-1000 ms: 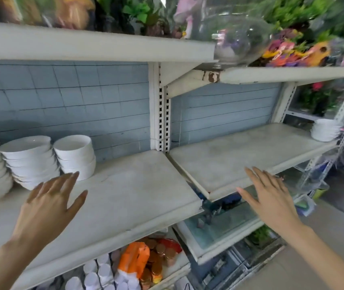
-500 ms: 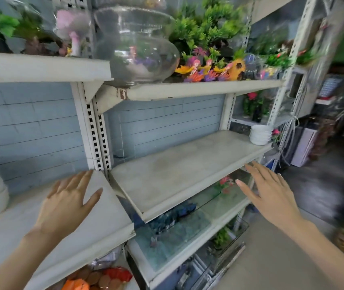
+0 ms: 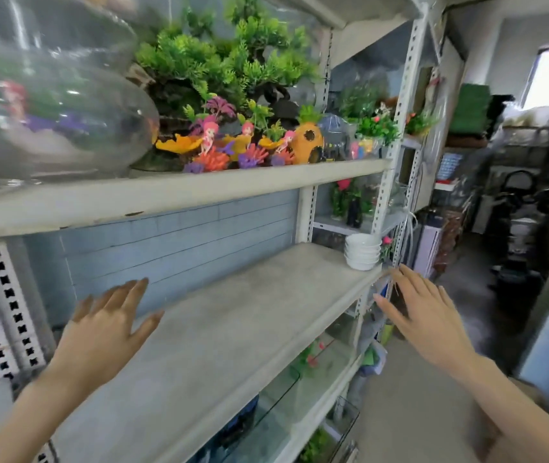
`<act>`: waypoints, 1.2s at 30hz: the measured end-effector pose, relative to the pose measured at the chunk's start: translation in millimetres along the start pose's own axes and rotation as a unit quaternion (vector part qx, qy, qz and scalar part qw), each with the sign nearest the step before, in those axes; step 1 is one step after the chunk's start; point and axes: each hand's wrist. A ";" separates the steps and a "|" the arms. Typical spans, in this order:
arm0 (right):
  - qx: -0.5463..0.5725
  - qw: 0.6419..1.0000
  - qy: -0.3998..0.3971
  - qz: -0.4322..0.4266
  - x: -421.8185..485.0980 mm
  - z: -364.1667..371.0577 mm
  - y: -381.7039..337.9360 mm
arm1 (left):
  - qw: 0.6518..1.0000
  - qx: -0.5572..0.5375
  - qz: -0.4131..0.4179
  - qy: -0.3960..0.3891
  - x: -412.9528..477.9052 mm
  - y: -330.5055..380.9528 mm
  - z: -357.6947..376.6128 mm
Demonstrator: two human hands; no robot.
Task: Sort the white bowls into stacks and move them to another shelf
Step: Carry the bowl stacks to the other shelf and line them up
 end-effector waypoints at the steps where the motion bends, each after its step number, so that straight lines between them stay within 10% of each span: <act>1: 0.001 1.000 0.001 0.007 7.9 1.8 9.0 | 1.000 -0.003 0.007 0.000 13.4 12.1 4.8; 36: 0.123 0.972 -0.167 -0.111 210.0 172.4 337.0 | 0.990 -0.051 -0.086 -0.103 136.7 390.7 169.7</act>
Point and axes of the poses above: each hand's wrist, its own x-axis towards the middle knuckle, its own z-axis out of the palm, y = z × x, and after that the axes turned 9 degrees about -z, right-handed
